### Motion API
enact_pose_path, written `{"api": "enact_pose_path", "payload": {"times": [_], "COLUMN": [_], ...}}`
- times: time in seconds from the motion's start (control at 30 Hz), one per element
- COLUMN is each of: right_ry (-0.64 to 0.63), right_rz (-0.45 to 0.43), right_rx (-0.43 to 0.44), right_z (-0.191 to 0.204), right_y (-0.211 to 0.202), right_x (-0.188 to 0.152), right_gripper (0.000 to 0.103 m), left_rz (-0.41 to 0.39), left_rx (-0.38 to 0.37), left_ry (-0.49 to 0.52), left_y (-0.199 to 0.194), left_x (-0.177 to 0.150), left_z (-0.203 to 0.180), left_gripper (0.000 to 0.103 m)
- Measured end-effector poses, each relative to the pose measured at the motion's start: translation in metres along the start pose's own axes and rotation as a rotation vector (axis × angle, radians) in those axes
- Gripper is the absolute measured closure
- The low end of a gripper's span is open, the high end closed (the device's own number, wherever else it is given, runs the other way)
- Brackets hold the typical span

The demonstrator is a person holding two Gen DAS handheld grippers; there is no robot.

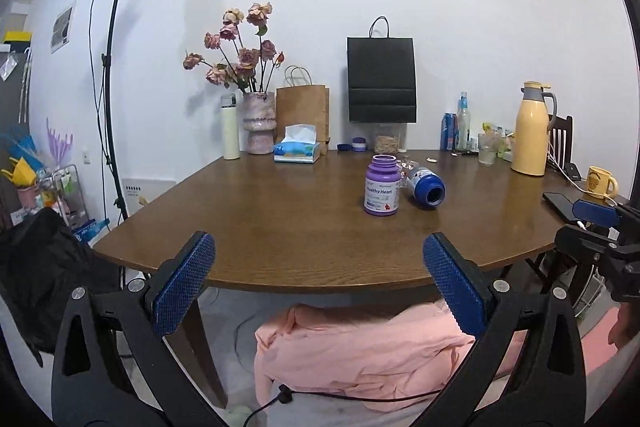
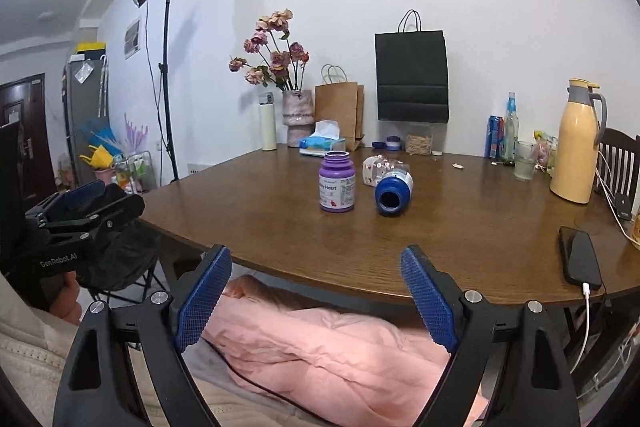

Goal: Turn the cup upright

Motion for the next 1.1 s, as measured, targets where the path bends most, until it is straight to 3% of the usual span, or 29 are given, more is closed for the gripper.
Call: {"api": "enact_pose_path", "payload": {"times": [1.1], "right_ry": [-0.005], "right_rz": [0.003], "right_rx": [0.008], "right_z": [-0.0008], "right_y": [0.0061], "right_x": [0.0033], "right_gripper": [0.013], "left_rz": [-0.017], "left_rx": [0.015], "left_ry": [0.005], "left_y": [-0.0011], "left_x": [0.0063], "left_z": [0.0072], "left_gripper": [0.000]}}
Point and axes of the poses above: each gripper's, at about its wrist camera, not at the fingertips, and y roughly the way its jaws point, z to its left, x to its top, the point moved 7 cm from there along y, roughly the way its jaws point, and after that the axes turned 5 degrees about -y, right-handed, at the moved point
